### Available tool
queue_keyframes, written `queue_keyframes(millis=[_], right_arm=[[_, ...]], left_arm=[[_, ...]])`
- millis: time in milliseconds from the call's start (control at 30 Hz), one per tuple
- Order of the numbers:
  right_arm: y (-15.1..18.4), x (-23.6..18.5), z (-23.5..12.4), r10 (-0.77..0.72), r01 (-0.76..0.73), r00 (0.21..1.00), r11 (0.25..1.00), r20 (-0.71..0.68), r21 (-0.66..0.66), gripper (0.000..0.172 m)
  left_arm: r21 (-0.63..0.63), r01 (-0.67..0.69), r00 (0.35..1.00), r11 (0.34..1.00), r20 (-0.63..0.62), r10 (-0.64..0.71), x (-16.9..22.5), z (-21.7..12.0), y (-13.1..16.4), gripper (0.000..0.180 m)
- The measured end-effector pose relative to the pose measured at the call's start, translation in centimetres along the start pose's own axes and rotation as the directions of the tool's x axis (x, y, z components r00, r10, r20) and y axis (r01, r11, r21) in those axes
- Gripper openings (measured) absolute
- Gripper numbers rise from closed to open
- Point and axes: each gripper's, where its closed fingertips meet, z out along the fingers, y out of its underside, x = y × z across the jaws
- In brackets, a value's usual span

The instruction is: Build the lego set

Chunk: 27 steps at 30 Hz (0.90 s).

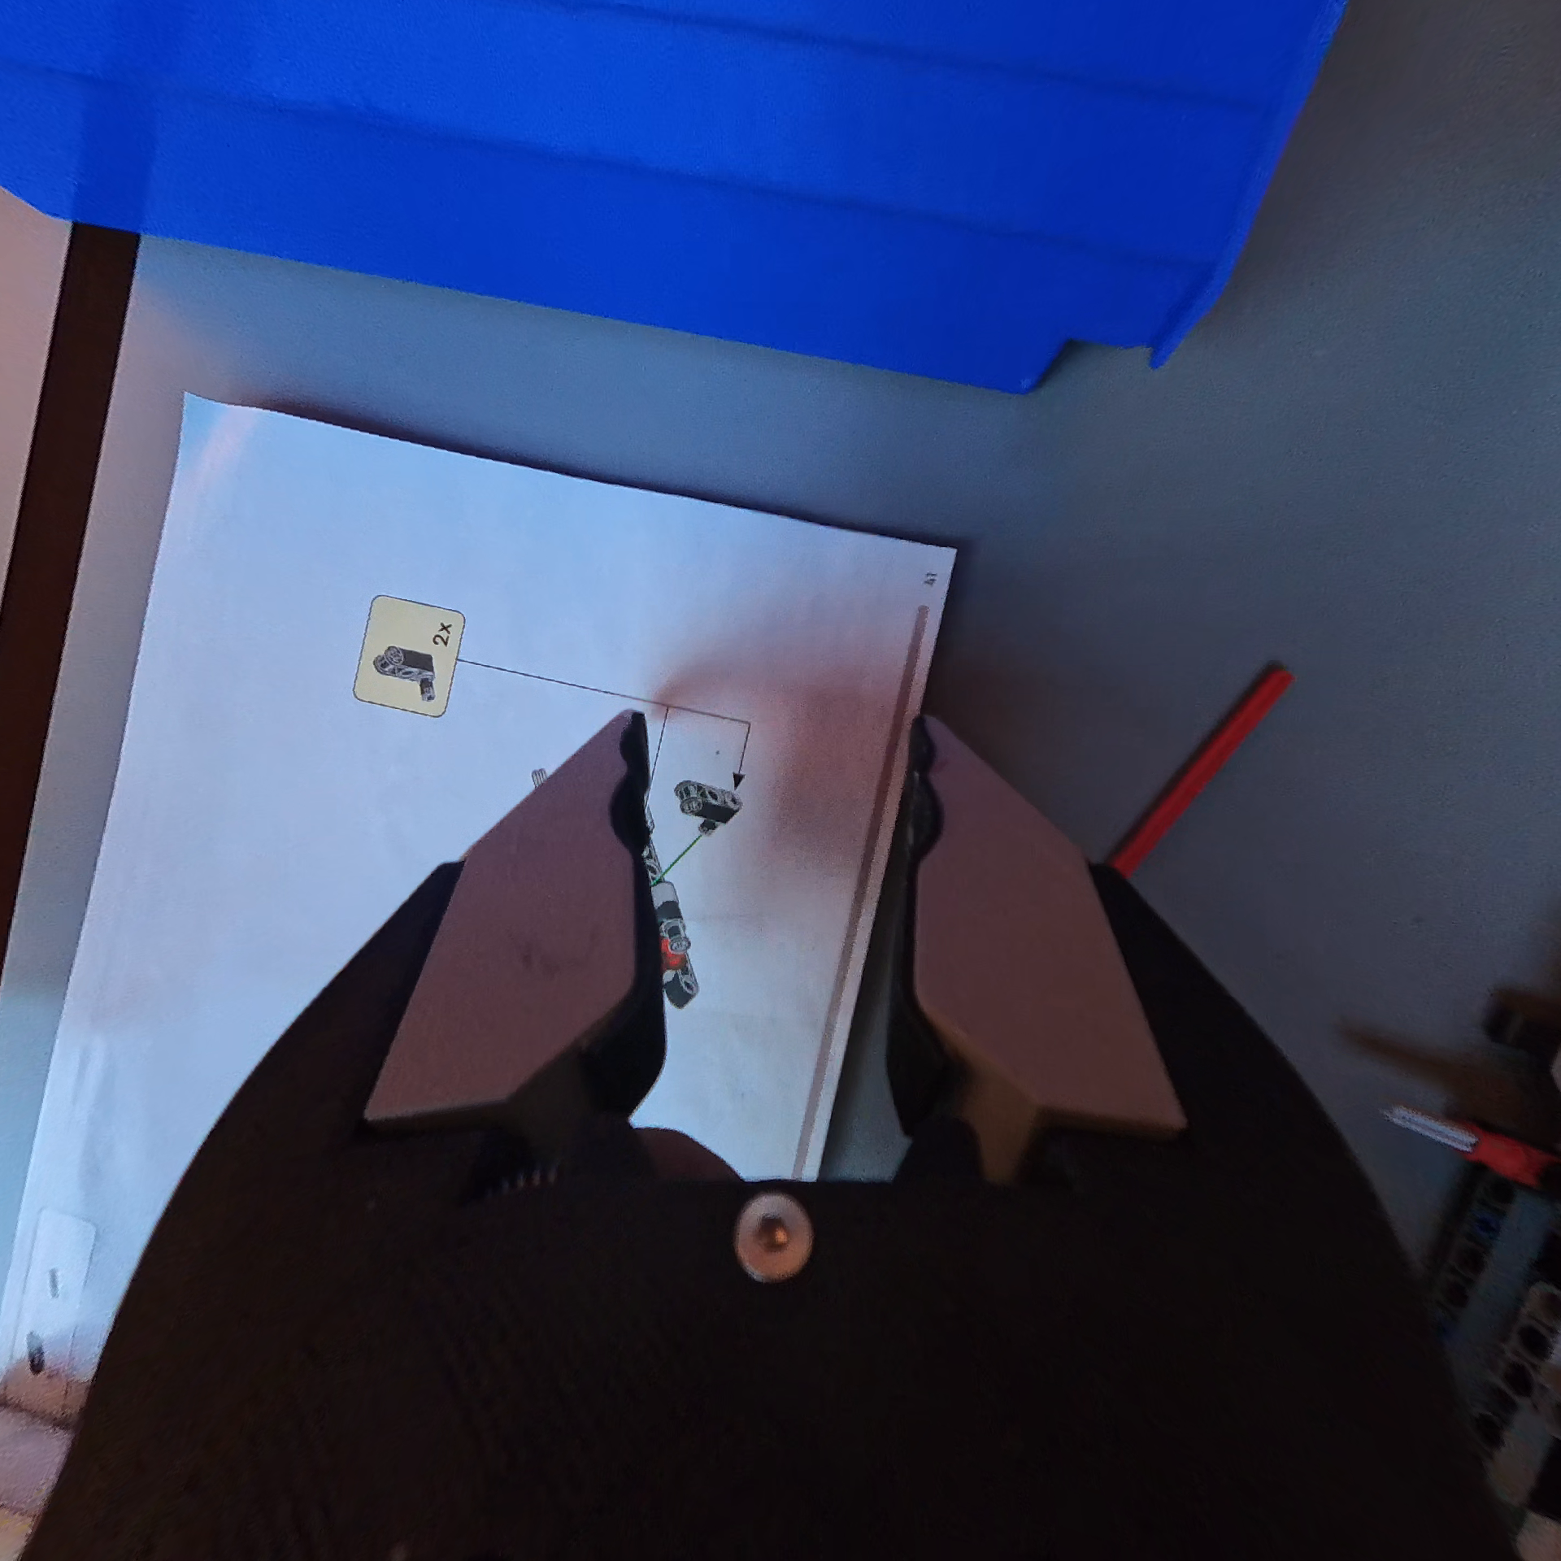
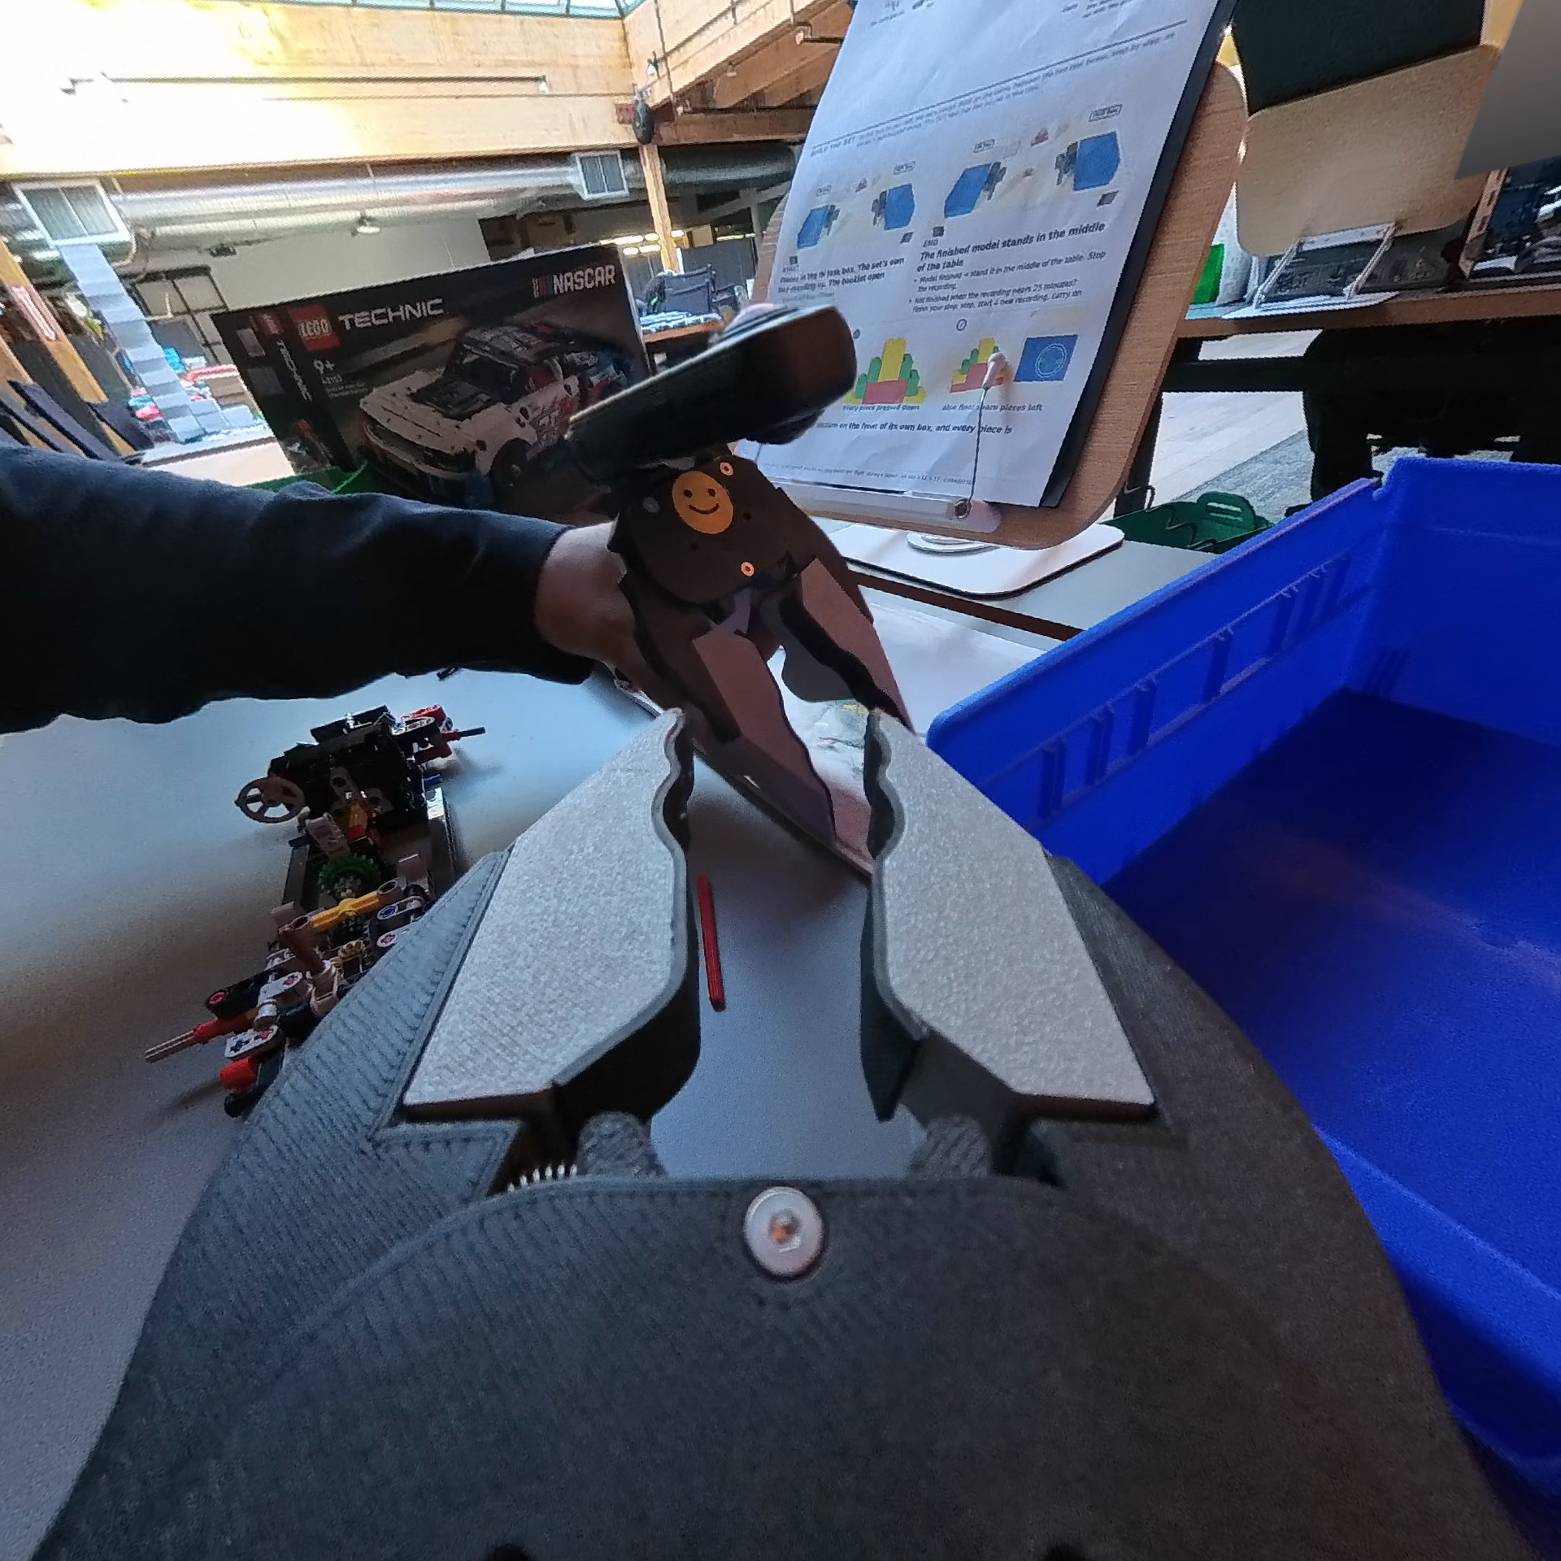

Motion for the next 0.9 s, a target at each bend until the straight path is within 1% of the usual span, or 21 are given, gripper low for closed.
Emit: queue_keyframes(millis=[233,300,367,433,467,500,533,567,667,767,900], right_arm=[[0.0,0.0,0.0,0.002,-0.002,1.0,1.0,0.002,0.001,0.038],[0.0,-0.1,0.0,0.0,0.0,1.0,1.0,0.003,-0.001,0.038],[0.0,-0.1,0.1,0.001,-0.001,1.0,1.0,0.004,-0.002,0.038],[0.0,-0.1,0.0,0.001,-0.001,1.0,1.0,0.004,-0.002,0.038],[0.0,-0.1,0.0,0.001,-0.001,1.0,1.0,0.003,-0.001,0.038],[0.0,0.0,0.0,0.001,-0.001,1.0,1.0,0.003,-0.001,0.038],[0.0,0.0,0.0,0.002,-0.002,1.0,1.0,0.003,0.0,0.038],[0.0,0.0,0.0,0.002,-0.002,1.0,1.0,0.003,0.0,0.038],[0.0,-0.1,0.0,0.003,-0.003,1.0,1.0,0.005,0.003,0.038],[0.0,-0.2,0.0,0.004,-0.004,1.0,1.0,0.011,-0.001,0.038],[0.4,-0.3,0.3,0.003,-0.002,1.0,1.0,0.014,-0.018,0.038]], left_arm=[[0.003,-0.013,1.0,1.0,-0.001,0.013,0.1,-0.2,0.0,0.061],[-0.007,-0.038,0.999,0.999,-0.002,0.038,0.2,-0.3,0.3,0.055],[-0.001,-0.045,0.998,0.999,-0.047,0.045,0.9,-0.2,0.2,0.036],[0.006,-0.044,0.997,0.999,-0.059,0.044,1.1,-0.1,0.2,0.018],[0.009,-0.032,0.998,0.999,-0.057,0.033,1.0,0.0,0.2,0.013],[0.014,-0.011,0.998,1.0,-0.062,0.012,0.8,0.0,0.2,0.012],[0.021,0.022,0.995,1.0,-0.093,-0.02,0.9,0.0,0.1,0.01],[0.034,0.057,0.988,0.998,-0.146,-0.051,1.3,-0.2,0.0,0.0],[0.077,0.121,0.977,0.99,-0.187,-0.105,1.1,-0.8,-0.2,0.0],[0.11,0.167,0.969,0.98,-0.201,-0.143,0.5,-1.5,-0.3,0.0],[0.141,0.2,0.962,0.97,-0.216,-0.167,0.1,-2.4,-0.5,0.0]])
